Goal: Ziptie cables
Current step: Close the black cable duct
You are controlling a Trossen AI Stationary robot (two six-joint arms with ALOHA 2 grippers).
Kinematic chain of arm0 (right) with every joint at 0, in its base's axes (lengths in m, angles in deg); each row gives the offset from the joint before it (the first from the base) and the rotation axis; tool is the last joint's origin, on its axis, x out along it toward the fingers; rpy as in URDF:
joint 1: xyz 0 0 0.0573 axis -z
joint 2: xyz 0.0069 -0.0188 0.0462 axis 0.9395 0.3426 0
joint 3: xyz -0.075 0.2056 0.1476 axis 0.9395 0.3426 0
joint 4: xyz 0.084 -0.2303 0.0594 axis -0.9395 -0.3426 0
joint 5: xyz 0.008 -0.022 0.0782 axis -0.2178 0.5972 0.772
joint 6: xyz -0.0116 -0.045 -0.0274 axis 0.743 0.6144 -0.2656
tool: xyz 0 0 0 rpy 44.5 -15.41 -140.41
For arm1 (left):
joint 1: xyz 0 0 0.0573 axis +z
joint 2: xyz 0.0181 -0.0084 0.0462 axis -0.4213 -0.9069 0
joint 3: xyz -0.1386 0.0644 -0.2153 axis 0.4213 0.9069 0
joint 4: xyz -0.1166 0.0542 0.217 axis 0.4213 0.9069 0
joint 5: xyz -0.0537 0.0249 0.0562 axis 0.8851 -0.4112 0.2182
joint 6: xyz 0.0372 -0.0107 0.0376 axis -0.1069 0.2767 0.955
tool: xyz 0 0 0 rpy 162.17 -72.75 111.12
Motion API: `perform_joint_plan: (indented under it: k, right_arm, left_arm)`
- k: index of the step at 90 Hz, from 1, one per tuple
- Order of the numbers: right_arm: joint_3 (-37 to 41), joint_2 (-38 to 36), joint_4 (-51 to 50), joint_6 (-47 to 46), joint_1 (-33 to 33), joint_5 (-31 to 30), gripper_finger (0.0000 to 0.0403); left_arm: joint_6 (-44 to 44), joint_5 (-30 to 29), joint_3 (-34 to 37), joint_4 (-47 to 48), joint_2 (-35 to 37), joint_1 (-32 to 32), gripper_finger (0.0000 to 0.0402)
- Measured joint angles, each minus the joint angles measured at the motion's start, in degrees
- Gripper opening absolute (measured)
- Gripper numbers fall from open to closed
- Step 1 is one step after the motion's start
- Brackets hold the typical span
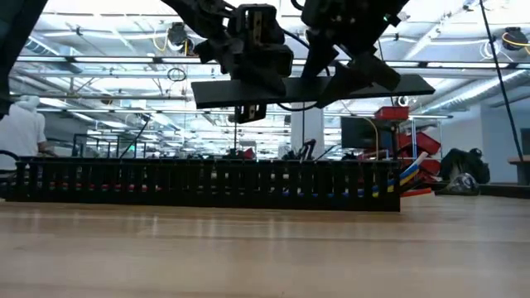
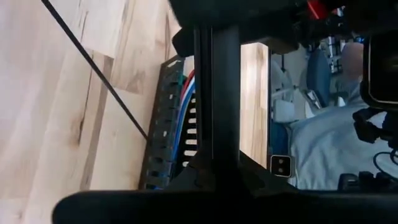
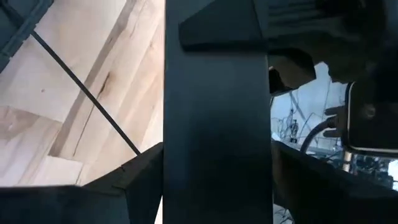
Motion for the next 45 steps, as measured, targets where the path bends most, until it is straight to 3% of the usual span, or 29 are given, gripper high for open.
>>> perform_joint_plan:
  k: [22,45]
  right_arm:
    - [0.0,0.0,-0.72,-1.35,-0.03,-0.14,0.0222]
    - [0.0,-0.02,-3.27,-4.15,0.04,-1.08,0.0221]
  left_arm:
    - [-0.01,0.03,-0.03,0.01,0.02,-0.2,0.0009]
    - [6.34,-0.1,-0.04,-2.64,0.02,-0.4,0.0049]
